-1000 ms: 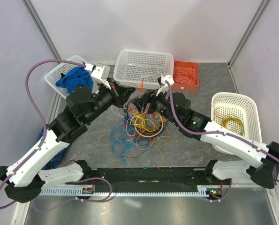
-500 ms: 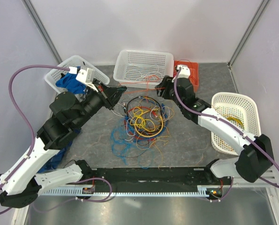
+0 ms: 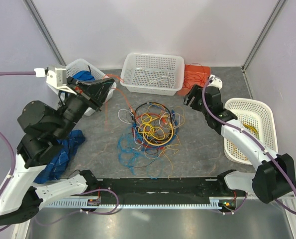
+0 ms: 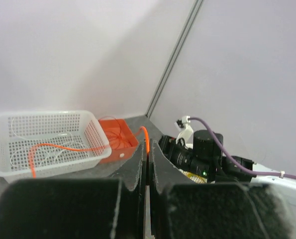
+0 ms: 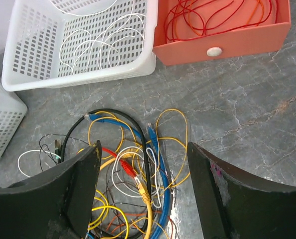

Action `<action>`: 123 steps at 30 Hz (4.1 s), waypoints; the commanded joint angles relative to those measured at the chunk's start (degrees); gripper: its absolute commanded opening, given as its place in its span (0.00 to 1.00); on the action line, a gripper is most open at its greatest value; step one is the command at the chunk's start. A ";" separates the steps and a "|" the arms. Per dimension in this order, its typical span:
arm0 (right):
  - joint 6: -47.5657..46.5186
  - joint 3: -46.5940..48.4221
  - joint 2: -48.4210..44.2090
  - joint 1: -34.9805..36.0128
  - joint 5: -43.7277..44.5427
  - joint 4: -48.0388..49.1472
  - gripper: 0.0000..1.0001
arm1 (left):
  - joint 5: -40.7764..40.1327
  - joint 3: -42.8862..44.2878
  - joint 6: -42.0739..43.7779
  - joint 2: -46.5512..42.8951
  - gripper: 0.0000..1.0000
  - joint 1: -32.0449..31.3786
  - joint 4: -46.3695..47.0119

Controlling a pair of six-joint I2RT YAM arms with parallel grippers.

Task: Untangle the cables

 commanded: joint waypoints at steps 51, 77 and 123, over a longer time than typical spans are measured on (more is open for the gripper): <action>-8.61 -9.14 -40.41 13.84 4.11 -3.24 0.82 | 10.61 31.97 3.61 42.38 0.02 0.70 5.07; -12.57 4.48 -24.51 13.84 -7.06 18.47 0.82 | 27.58 23.98 -3.60 37.11 0.02 0.61 -5.04; -15.82 2.03 -21.60 13.84 -18.49 10.31 0.92 | 21.68 30.12 4.75 36.93 0.02 0.79 -11.63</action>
